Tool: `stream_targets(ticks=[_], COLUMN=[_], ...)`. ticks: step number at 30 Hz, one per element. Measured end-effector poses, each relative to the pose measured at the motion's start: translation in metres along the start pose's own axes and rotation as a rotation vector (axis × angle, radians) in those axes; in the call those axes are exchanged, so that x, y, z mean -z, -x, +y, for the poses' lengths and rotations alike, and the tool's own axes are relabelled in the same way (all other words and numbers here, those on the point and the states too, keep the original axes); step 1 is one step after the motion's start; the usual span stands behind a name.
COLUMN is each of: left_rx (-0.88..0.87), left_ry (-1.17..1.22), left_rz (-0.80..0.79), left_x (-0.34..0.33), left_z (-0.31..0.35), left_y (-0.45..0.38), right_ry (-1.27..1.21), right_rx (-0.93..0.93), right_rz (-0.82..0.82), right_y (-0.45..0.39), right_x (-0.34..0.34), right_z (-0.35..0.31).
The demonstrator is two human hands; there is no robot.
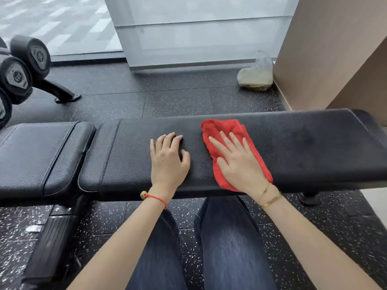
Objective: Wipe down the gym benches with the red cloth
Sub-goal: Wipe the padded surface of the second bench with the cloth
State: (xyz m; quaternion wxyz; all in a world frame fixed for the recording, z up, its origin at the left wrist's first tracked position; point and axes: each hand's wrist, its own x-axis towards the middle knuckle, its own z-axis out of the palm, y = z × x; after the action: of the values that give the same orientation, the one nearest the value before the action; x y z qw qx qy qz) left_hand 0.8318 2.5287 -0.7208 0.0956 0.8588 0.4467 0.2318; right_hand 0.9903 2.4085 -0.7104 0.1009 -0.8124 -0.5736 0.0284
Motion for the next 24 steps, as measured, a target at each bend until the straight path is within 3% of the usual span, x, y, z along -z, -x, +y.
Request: stream_targets(ticks=[3,8,11,14,20,24], left_rx=[0.001,0.002,0.010,0.014,0.024,0.020], left_ry=[0.001,-0.011,-0.021,-0.028,-0.047,-0.034], left_rz=[-0.009,-0.019,-0.017,-0.011,-0.016,-0.017], left_x=[0.000,0.001,0.000,-0.002,-0.004,-0.003], left_z=[-0.001,0.001,0.002,0.003,0.003,0.004], left_y=[0.001,0.002,0.003,0.003,0.003,0.003], right_ry=[-0.008,0.016,0.005,0.019,0.002,-0.030], right_rx=[-0.090,-0.398,-0.470,-0.348,0.156,0.206], right_rz=[0.033,0.050,0.042,0.013,-0.037,-0.059], right_y=[0.016,-0.010,-0.037,-0.035,0.014,-0.002], right_x=[0.007,0.025,0.031,0.028,0.011,0.013], right_z=[0.037,0.115,0.122,0.099,0.045,0.056])
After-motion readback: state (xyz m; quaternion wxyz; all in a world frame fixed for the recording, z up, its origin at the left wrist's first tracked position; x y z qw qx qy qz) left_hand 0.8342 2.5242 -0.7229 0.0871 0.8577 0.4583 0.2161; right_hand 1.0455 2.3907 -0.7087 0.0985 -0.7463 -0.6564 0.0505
